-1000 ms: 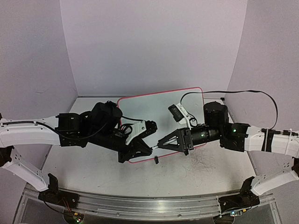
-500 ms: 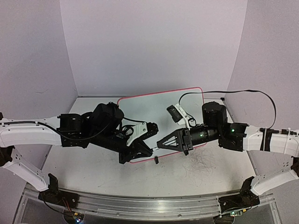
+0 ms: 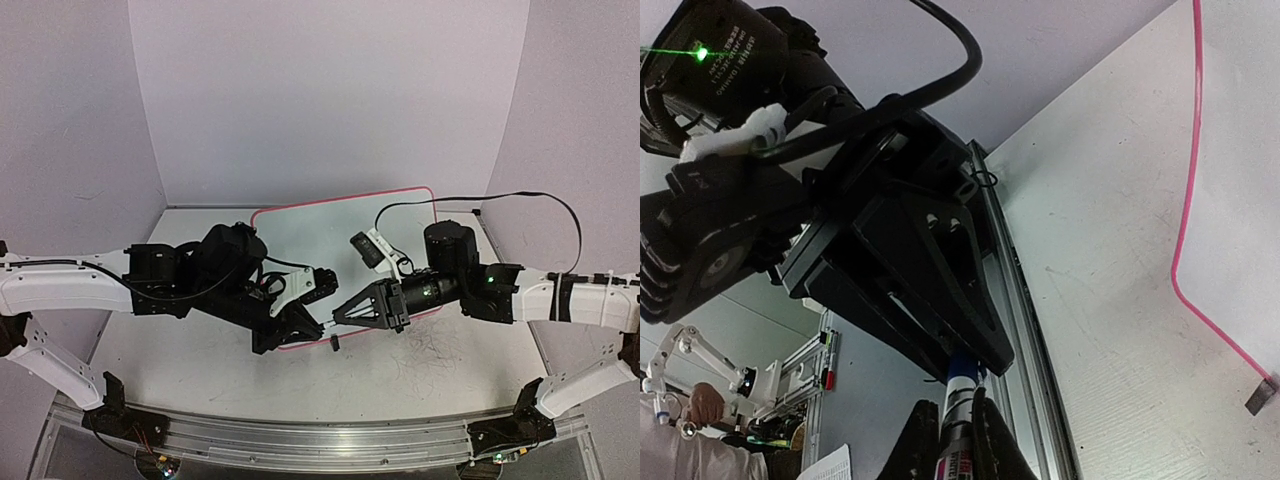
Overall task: Write a sentence on the whiteboard
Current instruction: Open the pen cap from the whiteboard marker.
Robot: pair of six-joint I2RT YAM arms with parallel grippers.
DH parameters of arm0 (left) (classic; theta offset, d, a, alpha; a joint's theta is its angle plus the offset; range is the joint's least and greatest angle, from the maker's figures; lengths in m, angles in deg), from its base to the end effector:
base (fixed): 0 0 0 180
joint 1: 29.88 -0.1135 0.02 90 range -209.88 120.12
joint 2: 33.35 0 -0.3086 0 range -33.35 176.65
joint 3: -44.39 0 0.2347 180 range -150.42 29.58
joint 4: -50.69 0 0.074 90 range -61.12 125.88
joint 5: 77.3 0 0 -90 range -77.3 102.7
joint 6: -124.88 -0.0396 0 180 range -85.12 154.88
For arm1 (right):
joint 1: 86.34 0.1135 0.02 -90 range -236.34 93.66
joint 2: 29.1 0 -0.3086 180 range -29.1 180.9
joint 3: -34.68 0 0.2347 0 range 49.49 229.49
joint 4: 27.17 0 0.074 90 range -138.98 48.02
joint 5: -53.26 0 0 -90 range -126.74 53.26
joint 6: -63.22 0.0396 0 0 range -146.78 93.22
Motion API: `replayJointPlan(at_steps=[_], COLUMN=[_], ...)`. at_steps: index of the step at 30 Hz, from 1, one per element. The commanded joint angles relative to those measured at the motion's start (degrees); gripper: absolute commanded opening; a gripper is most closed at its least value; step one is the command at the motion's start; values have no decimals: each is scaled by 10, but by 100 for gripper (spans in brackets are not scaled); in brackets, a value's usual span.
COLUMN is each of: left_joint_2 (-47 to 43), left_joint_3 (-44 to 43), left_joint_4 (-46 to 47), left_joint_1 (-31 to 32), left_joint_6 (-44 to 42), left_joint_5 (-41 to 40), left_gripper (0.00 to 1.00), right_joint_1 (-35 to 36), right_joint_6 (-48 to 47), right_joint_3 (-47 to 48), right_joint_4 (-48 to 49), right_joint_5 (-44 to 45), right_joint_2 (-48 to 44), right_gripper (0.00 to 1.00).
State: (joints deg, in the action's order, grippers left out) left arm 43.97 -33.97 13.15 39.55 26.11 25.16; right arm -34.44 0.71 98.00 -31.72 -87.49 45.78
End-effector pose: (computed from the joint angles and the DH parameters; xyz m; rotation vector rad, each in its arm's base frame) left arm 0.0895 -0.2628 0.3518 1.5579 1.7152 -0.8069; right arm 0.1391 0.2272 0.3369 -1.1310 1.8216 1.7071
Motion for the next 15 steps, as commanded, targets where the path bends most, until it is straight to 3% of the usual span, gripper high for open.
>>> replayJointPlan(at_steps=[1,4,8,15], left_joint_2=[0,1,3,9], left_joint_3=[-33,-33,-36,-38], left_joint_4=[30,27,23,19], left_joint_1=[-1,-1,-1,-1], left_joint_6=[-8,-9,-9,-8], left_joint_5=[6,6,8,10], left_gripper=[0,0,0,0], right_joint_1=[7,7,7,7], right_joint_6=[-27,-37,-53,-57], right_joint_3=[26,28,28,27], right_joint_4=[-1,-4,-12,-13], right_joint_5=[-46,-57,-73,-72], right_joint_2=[8,11,16,18], right_gripper=[16,16,25,14])
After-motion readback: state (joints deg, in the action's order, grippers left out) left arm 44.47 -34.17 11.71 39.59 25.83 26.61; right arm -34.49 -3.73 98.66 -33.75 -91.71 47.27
